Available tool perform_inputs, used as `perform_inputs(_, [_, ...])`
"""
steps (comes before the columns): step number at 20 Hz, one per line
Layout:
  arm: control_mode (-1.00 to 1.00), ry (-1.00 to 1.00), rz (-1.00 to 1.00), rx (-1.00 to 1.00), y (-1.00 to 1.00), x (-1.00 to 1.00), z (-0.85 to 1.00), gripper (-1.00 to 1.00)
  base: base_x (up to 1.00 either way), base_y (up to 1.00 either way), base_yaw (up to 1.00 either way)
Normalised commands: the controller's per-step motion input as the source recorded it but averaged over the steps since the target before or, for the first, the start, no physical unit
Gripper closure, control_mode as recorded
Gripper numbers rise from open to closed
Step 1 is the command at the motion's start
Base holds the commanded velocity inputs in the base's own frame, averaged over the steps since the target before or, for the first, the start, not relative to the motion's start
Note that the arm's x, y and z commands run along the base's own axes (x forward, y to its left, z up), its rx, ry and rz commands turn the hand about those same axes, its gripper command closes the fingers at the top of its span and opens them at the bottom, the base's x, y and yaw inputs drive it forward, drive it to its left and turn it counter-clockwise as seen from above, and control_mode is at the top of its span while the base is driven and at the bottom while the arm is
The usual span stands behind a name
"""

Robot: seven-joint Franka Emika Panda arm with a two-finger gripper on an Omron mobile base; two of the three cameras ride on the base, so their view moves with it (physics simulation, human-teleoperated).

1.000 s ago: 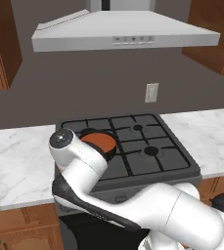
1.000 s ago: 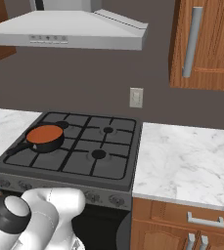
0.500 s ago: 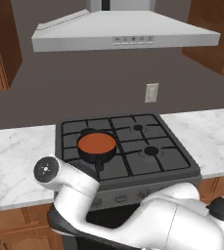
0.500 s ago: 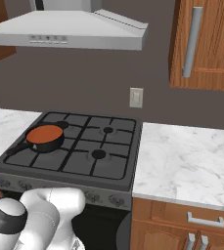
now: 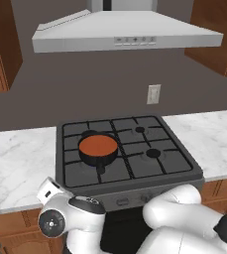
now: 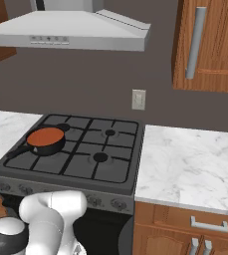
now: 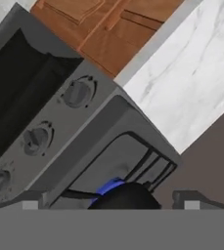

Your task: Wait until the marinara sauce is simmered to a deep red color and then turn off the stove.

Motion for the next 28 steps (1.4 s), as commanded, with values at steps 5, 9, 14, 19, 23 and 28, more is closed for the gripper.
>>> perform_inputs(5, [-1.0, -0.12, 0.08, -0.01, 0.0, 0.07, -0.35, -1.0, 0.0, 0.0, 0.0])
perform_inputs(9, [-1.0, -0.05, 0.02, -0.01, 0.0, 0.01, -0.2, -1.0, 0.0, 0.0, 0.0])
perform_inputs(14, [-1.0, 0.0, 0.01, -0.02, 0.0, 0.0, -0.28, -1.0, 0.0, 0.0, 0.0])
perform_inputs(19, [-1.0, -0.03, 0.0, -0.01, 0.05, -0.01, -0.29, -1.0, 0.0, 0.0, 0.0])
perform_inputs(23, [-1.0, -0.11, 0.0, 0.0, 0.03, -0.04, -0.2, -1.0, 0.0, 0.0, 0.0])
perform_inputs(28, [-1.0, -0.13, 0.0, 0.0, 0.0, -0.04, -0.1, -1.0, 0.0, 0.0, 0.0])
